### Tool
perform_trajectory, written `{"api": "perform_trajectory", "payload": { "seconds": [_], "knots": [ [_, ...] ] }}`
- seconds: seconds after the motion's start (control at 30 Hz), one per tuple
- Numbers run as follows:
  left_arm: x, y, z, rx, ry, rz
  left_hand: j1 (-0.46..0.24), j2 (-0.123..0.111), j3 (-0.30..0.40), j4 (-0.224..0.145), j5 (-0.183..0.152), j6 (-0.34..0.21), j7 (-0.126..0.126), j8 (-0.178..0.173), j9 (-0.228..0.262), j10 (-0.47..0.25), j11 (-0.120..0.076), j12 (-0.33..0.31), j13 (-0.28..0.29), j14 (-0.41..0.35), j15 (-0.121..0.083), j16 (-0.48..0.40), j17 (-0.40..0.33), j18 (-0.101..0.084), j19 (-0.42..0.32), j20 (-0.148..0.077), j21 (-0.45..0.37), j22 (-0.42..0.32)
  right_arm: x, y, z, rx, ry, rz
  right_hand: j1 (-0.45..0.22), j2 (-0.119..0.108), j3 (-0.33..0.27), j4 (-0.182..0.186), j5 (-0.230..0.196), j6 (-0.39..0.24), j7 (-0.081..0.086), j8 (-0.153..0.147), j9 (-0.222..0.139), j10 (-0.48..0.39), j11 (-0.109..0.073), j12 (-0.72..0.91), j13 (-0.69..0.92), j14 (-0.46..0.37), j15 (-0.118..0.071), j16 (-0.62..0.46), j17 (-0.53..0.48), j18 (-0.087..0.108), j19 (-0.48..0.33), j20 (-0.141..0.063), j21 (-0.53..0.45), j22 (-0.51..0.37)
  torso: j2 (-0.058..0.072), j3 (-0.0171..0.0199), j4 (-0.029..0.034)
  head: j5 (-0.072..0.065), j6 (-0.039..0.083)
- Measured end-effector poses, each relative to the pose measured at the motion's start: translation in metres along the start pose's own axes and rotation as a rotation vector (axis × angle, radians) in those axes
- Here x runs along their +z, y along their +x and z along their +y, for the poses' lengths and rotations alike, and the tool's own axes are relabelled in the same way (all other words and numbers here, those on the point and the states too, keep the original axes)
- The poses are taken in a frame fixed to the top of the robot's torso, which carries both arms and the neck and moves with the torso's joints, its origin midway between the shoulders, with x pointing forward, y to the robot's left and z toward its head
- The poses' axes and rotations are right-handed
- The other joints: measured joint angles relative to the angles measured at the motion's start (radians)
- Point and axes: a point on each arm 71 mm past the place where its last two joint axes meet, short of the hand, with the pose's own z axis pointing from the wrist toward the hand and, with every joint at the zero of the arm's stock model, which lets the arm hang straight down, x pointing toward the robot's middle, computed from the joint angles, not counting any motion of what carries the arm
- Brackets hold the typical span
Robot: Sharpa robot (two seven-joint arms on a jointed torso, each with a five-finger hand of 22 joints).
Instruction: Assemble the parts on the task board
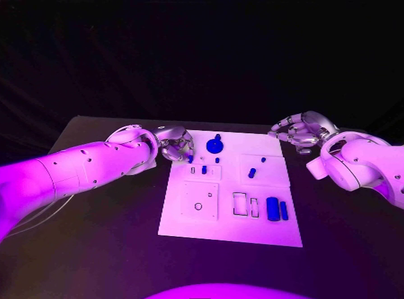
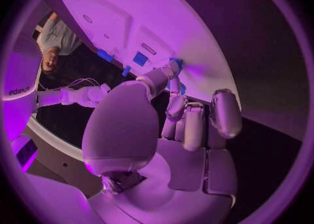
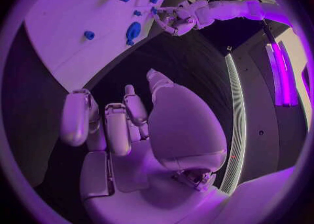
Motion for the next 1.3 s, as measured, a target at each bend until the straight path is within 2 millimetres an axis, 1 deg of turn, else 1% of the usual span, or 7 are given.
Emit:
{"api": "perform_trajectory", "payload": {
  "seconds": [0.23, 0.33, 0.53, 0.83, 1.07, 1.1, 1.3],
  "knots": [
    [-0.0014, 0.0, -0.0005, 0.003, 0.01, -0.009, 0.0, 0.0, 0.0, 0.0, 0.0, 0.005, -0.005, 0.014, 0.013, 0.024, -0.005, 0.014, 0.034, 0.0, 0.0, 0.0, 0.0, 0.0, 0.004, -0.004, 0.011, 0.005, -0.0001, 0.0, -0.0001, 0.0, 0.0, 0.0, 0.0, 0.0, 0.0, 0.0, 0.0, 0.0, 0.0, 0.0, 0.0, 0.0, 0.0, 0.0, 0.0, 0.0, 0.0, 0.0, 0.0, 0.0, 0.0, 0.0, 0.0, 0.0, 0.0, 0.0, 0.0002, 0.0, -0.001],
    [-0.0021, 0.0, -0.0005, 0.005, 0.012, -0.012, 0.0, 0.0, 0.0, 0.0, 0.0, 0.006, -0.005, 0.016, 0.013, 0.037, -0.01, 0.02, 0.043, 0.006, -0.007, 0.0, 0.0, 0.0, 0.004, -0.003, 0.011, 0.005, -0.0001, 0.0, -0.0001, 0.0, 0.0, 0.0, 0.0, 0.0, 0.0, 0.0, 0.0, 0.0, 0.0, 0.0, 0.0, 0.0, 0.0, 0.0, 0.0, 0.0, 0.0, 0.0, 0.0, 0.0, 0.0, 0.0, 0.0, 0.0, 0.0, -0.0002, 0.0003, 0.001, -0.001],
    [-0.0033, 0.0, 0.0004, 0.013, 0.014, -0.014, 0.0, 0.0, 0.0, 0.0, 0.0, 0.007, -0.007, 0.016, 0.019, 0.042, -0.008, 0.026, 0.059, 0.006, -0.007, 0.0, 0.0, 0.0, 0.004, -0.003, 0.011, 0.005, -0.0001, -0.0001, -0.0001, 0.0, 0.0, 0.0, 0.0, 0.0, 0.0, 0.0, 0.0, 0.0, 0.0, 0.0, 0.0, 0.0, 0.0, 0.0, 0.0, 0.0, 0.0, 0.0, 0.0, 0.0, 0.0, 0.0, 0.0, 0.0, 0.0, -0.0003, 0.0005, 0.001, -0.001],
    [-0.0049, -0.0003, 0.001, 0.03, 0.016, -0.009, 0.0, 0.0, 0.0, 0.0, 0.0, 0.007, -0.007, 0.016, 0.019, 0.049, -0.008, 0.031, 0.065, 0.006, -0.007, 0.0, 0.0, 0.0, 0.004, -0.003, 0.011, 0.005, -0.0002, -0.0002, -0.0002, 0.0, 0.0, 0.0, 0.0, 0.0, 0.0, 0.0, 0.0, 0.0, 0.0, 0.0, 0.0, 0.0, 0.0, 0.0, 0.0, 0.0, 0.0, 0.0, 0.0, 0.0, 0.0, 0.0, 0.0, 0.0, 0.0, -0.0008, 0.0005, 0.001, -0.003],
    [-0.0067, 0.0, 0.0008, 0.042, 0.026, -0.015, 0.0, 0.0, 0.0, 0.0, 0.0, 0.007, -0.007, 0.016, 0.02, 0.06, -0.012, 0.032, 0.072, 0.006, -0.007, 0.0, 0.0, 0.0, 0.004, -0.003, 0.011, 0.005, -0.0002, -0.0002, -0.0004, 0.0, 0.001, 0.0, 0.0, 0.0, 0.0, 0.0, 0.0, 0.0, 0.0, 0.011, 0.0, 0.0, 0.0, 0.0, 0.0, 0.0, 0.0, 0.0, 0.0, 0.0, 0.0, 0.0, 0.0, 0.0, 0.0, -0.0008, 0.0006, 0.001, -0.003],
    [-0.0071, 0.0002, 0.0008, 0.043, 0.029, -0.018, 0.007, -0.007, 0.0, 0.0, 0.0, 0.008, -0.009, 0.016, 0.029, 0.06, -0.012, 0.038, 0.072, 0.006, -0.007, 0.0, 0.0, 0.0, 0.004, -0.003, 0.011, 0.005, -0.0002, -0.0002, -0.0004, 0.0, 0.001, 0.0, 0.0, 0.0, 0.0, 0.0, 0.0, 0.0, 0.0, 0.011, 0.0, 0.0, 0.0, 0.0, 0.0, 0.0, 0.0, 0.0, 0.0, 0.0, 0.0, 0.0, 0.0, 0.0, 0.0, -0.0008, 0.0006, 0.001, -0.003],
    [-0.0095, 0.0006, 0.0009, 0.049, 0.044, -0.035, 0.008, -0.008, 0.0, 0.0, 0.0, 0.011, -0.011, 0.037, 0.044, 0.066, -0.012, 0.038, 0.08, 0.006, -0.007, 0.0, 0.0, 0.0, 0.009, -0.008, 0.023, 0.005, -0.0002, -0.0002, -0.0006, 0.0, 0.001, -0.001, 0.0, 0.0, 0.0, 0.0, 0.0, 0.0, 0.0, 0.011, 0.0, 0.0, 0.0, 0.0, 0.0, 0.0, 0.0, 0.0, 0.0, 0.0, 0.0, 0.0, 0.0, 0.0, 0.0, -0.0008, 0.0007, 0.001, -0.003]
  ]
}}
